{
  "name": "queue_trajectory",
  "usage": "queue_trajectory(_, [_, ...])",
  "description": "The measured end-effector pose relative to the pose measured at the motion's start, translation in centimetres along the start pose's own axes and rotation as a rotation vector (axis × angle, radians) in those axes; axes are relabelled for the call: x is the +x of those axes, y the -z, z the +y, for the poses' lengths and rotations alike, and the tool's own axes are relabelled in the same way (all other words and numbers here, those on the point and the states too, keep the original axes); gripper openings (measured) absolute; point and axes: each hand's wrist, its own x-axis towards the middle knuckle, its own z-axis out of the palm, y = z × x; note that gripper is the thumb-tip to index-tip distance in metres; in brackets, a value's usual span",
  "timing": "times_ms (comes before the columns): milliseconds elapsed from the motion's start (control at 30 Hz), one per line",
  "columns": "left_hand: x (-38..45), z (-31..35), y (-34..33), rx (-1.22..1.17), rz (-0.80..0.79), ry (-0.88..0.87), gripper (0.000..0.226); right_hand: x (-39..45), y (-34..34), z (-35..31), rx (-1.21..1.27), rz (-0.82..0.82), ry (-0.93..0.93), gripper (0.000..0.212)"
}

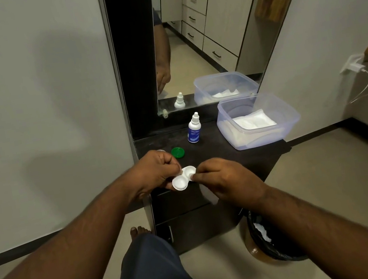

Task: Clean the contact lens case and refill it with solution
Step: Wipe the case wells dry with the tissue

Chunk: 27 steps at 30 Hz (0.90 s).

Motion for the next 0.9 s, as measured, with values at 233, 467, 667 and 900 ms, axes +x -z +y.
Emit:
queue_trajectory(233, [0.0, -0.3, 0.2, -0.032, -0.002, -0.012, 0.007, 0.4, -0.5, -0.6, -0.005, 0.055, -0.083, 0.025])
queue_trajectory(467, [-0.3, -0.1, 0.2, -0.052, -0.024, -0.006, 0.008, 0.5, -0.8, -0.7, 0.06, 0.114, -0.151, 0.014])
queue_trajectory(667, [-0.2, -0.2, 0.4, -0.017, -0.03, -0.022, 0.009, 0.7, 0.0, -0.7, -0.043, -0.015, -0.007, 0.023])
queue_trajectory(900, [0.0, -0.1, 0.2, 0.044, -0.061, -0.055, 0.008, 2.1, 2.7, 1.1, -0.274, -0.306, 0.279, 0.021])
